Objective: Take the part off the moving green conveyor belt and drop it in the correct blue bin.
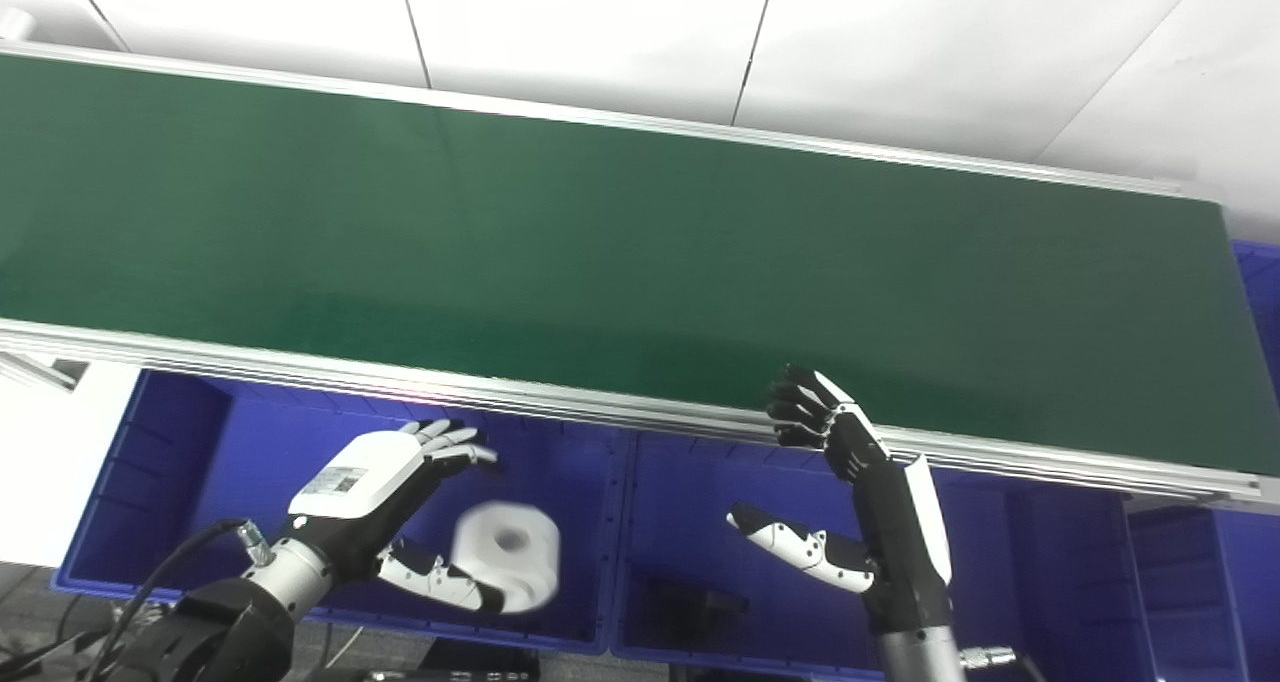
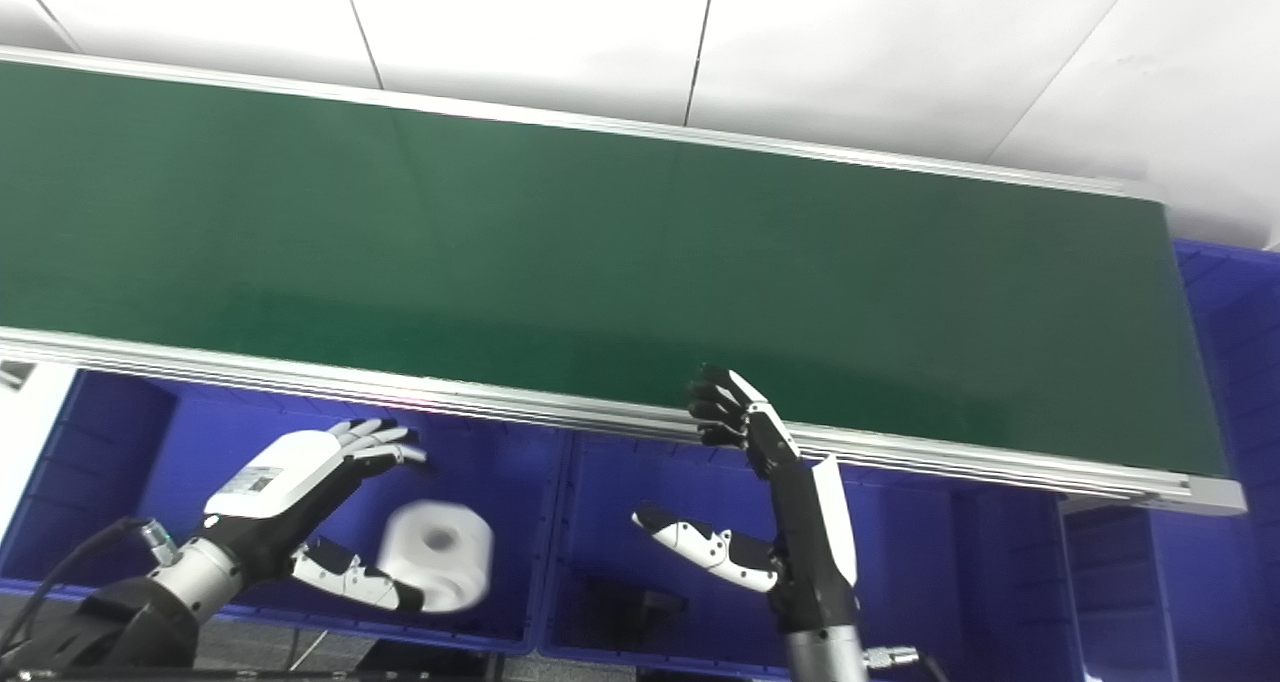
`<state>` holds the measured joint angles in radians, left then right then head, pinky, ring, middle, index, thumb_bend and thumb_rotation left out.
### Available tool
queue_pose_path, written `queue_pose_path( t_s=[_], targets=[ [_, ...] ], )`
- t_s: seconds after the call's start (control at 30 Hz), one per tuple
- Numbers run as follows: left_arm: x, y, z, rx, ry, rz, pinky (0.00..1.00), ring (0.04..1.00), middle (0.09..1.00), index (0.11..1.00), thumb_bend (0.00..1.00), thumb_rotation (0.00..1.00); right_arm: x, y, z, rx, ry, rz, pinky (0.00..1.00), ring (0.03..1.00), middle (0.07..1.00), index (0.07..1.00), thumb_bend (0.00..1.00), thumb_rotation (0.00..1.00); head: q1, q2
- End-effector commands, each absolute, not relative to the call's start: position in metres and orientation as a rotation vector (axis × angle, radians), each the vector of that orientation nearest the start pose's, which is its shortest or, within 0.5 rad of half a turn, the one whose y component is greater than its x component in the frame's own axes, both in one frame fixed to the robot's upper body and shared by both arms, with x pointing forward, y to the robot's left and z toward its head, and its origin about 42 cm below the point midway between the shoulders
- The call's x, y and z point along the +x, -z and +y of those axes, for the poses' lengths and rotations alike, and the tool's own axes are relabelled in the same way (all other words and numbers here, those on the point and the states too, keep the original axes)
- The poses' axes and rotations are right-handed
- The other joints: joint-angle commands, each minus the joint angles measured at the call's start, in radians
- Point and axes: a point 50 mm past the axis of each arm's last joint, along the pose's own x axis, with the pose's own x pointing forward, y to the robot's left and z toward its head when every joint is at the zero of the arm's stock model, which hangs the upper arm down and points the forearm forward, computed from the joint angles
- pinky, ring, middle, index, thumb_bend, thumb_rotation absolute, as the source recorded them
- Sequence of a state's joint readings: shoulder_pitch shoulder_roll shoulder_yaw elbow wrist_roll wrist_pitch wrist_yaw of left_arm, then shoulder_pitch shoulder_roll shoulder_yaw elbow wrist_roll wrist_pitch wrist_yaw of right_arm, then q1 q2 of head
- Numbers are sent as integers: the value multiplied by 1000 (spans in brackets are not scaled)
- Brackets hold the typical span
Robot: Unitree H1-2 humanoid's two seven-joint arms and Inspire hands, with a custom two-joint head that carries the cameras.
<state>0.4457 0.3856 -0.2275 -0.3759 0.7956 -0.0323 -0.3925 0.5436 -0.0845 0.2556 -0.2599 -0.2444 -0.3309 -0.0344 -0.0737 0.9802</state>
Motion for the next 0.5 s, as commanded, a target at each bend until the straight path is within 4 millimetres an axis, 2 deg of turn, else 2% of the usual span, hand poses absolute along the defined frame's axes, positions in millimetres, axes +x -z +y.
queue_pose_path(
  t_s=[0.0,0.07,0.1,0.13,0.2,0.3,0.47],
  targets=[
    [117,-101,259,1054,658,188,1000,999,969,879,856,896,98,-96,-183,-189,-162,-123,676,760,800,844,682,322,-1,0],
    [116,-105,262,992,667,180,1000,977,941,889,868,791,98,-97,-182,-189,-165,-118,667,758,799,846,676,314,-10,3],
    [116,-106,263,908,661,164,1000,974,939,889,869,782,97,-97,-181,-185,-167,-116,667,758,799,846,676,314,-20,6],
    [115,-107,263,816,648,155,1000,956,924,881,876,696,97,-97,-180,-181,-168,-116,666,757,798,846,681,316,-28,6],
    [114,-109,261,601,614,120,901,927,907,867,883,569,95,-97,-179,-182,-171,-116,666,755,797,846,692,327,-42,-7],
    [115,-106,256,446,583,46,817,884,883,848,880,522,93,-97,-176,-181,-173,-111,664,759,794,846,704,333,-61,-6],
    [121,-95,233,173,535,-64,795,856,866,835,876,483,84,-100,-172,-219,-192,-87,689,764,801,849,736,343,-103,-33]
  ],
)
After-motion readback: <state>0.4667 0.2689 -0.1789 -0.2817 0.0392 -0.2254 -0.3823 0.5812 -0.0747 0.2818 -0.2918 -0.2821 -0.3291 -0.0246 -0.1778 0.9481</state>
